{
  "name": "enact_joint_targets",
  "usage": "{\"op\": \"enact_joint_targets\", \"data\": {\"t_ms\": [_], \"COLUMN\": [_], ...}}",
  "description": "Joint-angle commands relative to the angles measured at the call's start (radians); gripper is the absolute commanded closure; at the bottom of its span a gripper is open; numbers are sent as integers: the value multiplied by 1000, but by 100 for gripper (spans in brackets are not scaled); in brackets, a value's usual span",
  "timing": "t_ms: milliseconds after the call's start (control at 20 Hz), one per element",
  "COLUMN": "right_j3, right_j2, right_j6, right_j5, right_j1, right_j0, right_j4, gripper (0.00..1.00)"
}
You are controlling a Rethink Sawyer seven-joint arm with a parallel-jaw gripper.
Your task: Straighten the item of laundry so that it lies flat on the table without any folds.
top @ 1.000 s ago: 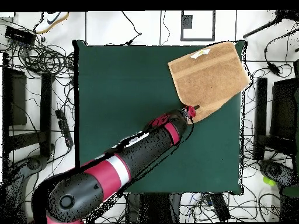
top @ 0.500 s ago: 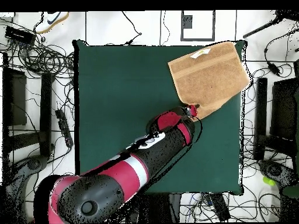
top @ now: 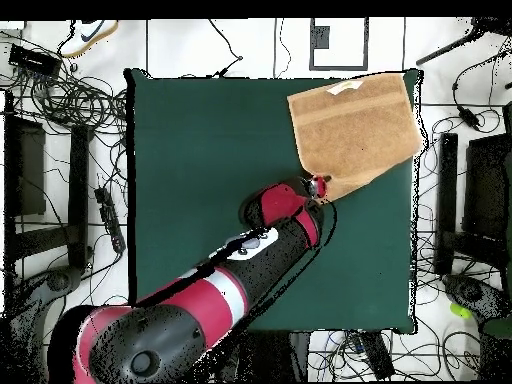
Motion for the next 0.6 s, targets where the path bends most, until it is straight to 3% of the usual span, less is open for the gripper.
{"op": "enact_joint_targets", "data": {"t_ms": [50, 600], "right_j3": [-14, -122], "right_j2": [159, -161], "right_j6": [351, 434], "right_j5": [129, 337], "right_j1": [131, 396], "right_j0": [117, 314], "right_j4": [163, 349], "gripper": [100, 100]}}
